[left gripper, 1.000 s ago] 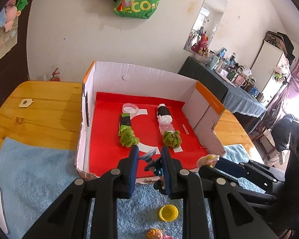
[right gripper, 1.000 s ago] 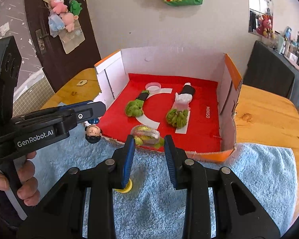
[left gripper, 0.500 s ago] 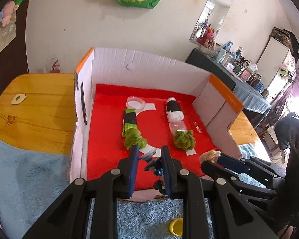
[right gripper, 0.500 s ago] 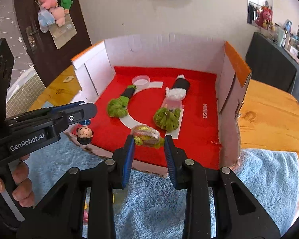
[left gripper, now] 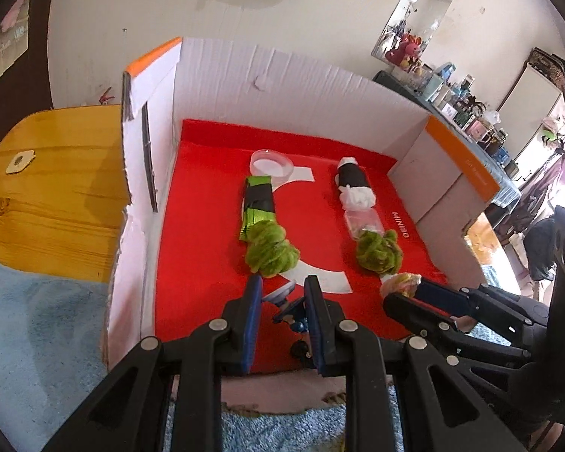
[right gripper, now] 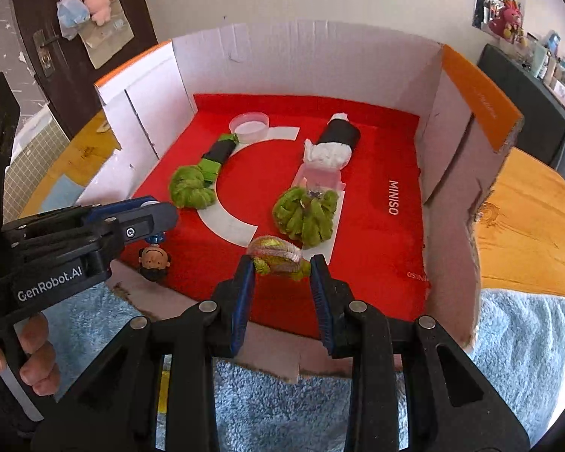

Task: Organize objects
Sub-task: 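Lower and open the right tool on the box floor while the left tool releases the figurine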

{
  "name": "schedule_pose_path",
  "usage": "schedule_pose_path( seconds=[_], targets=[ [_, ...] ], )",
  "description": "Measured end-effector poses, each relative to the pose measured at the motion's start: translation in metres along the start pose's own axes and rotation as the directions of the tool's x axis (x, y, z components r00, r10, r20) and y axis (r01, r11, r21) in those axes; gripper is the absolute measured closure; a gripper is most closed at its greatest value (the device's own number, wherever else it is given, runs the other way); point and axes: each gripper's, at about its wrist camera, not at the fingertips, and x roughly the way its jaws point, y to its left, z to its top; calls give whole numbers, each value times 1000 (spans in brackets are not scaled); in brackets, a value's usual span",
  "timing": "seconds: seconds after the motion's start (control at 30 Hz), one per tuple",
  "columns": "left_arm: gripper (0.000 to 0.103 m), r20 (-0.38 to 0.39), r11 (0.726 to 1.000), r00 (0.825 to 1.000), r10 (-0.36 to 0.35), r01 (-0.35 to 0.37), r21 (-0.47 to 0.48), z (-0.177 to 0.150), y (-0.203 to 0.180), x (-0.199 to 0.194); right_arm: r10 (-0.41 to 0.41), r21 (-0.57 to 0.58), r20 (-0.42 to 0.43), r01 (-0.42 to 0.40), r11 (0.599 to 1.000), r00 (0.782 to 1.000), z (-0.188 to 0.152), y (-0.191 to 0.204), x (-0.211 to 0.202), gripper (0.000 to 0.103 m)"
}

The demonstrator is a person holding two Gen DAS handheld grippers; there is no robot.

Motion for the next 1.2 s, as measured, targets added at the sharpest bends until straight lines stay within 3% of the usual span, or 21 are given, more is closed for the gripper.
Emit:
schedule_pose_path(
  seconds=[1.2],
  targets=[
    [79,-25,1000,999,23,-22,6,17,2,28,3,57,0,-3,998,1000,11,-8,20,74]
  ],
)
